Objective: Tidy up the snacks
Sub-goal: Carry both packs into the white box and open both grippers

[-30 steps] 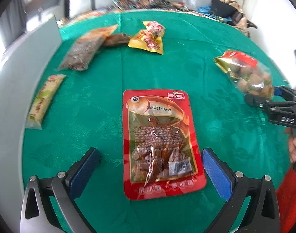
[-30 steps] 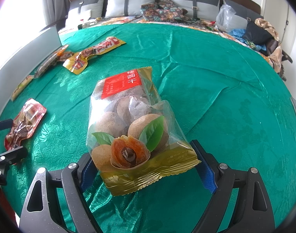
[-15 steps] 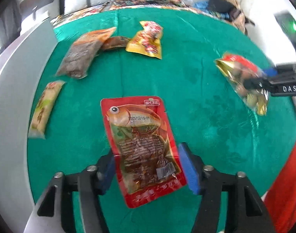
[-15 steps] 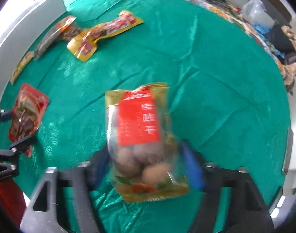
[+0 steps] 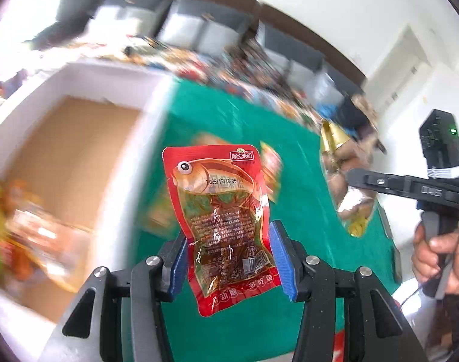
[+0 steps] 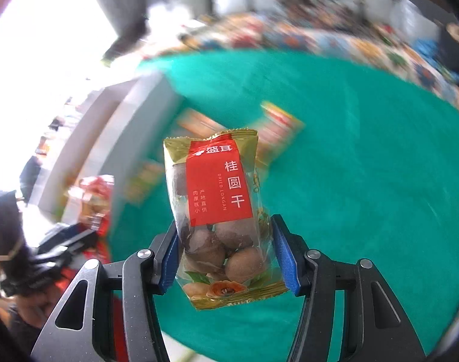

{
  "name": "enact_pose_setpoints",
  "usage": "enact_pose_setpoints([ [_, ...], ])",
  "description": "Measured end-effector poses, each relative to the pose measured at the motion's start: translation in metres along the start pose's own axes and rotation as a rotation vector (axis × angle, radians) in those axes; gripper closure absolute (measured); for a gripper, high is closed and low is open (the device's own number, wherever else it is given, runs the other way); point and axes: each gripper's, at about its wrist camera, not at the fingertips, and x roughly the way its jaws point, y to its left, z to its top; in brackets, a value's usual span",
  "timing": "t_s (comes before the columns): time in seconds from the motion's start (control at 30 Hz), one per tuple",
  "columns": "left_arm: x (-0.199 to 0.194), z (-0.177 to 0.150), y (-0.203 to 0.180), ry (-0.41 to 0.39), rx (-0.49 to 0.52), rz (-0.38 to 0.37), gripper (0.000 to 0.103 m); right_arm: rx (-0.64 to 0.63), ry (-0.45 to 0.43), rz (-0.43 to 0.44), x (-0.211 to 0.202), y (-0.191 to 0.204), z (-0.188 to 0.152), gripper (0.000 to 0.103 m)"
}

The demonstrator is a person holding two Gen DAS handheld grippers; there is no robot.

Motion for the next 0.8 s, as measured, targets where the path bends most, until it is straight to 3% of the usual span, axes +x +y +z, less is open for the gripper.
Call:
enact_pose_setpoints([
  [0.13, -0.047, 0.027, 0.071, -0.054, -0.033, 0.225, 0.046, -0.06, -0.044, 0.216, 0.01, 0.105, 0.043, 0.044],
  [0.17, -0.051, 0.028, 0.089, -0.051, -0.043, 0.294, 0.038, -0.067, -0.043, 0.263, 0.017, 0.129, 0.05, 0.044],
  [0.2, -0.053, 0.029, 0.107, -0.038, -0.053, 0.365, 0.022, -0.072, -0.041, 0.306, 0.025, 0.153, 0.056, 0.041],
  [0.27, -0.056, 0.022, 0.14, -0.01, -0.088, 0.503, 0.016, -0.074, -0.047, 0.355, 0.043, 0.193, 0.068, 0.036],
  [0.3, -0.058, 0.016, 0.152, 0.002, -0.105, 0.534, 0.016, -0.068, -0.054, 0.359, 0.05, 0.207, 0.07, 0.032],
  [0.4, -0.071, -0.005, 0.169, 0.012, -0.112, 0.519, 0.016, -0.036, -0.075, 0.366, 0.059, 0.218, 0.074, 0.032],
  [0.5, -0.079, -0.025, 0.16, 0.0, -0.108, 0.484, 0.016, -0.045, -0.122, 0.316, 0.05, 0.186, 0.062, 0.027],
  [0.63, -0.081, -0.045, 0.117, -0.031, -0.054, 0.373, 0.016, -0.092, -0.13, 0.07, 0.059, 0.093, 0.023, 0.026],
  [0.73, -0.079, -0.057, 0.069, -0.054, 0.009, 0.261, 0.014, -0.103, -0.056, -0.151, 0.081, 0.01, -0.033, 0.026],
  [0.8, -0.07, -0.061, 0.029, -0.048, 0.062, 0.193, 0.005, -0.082, -0.022, -0.268, 0.086, -0.046, -0.072, 0.027],
])
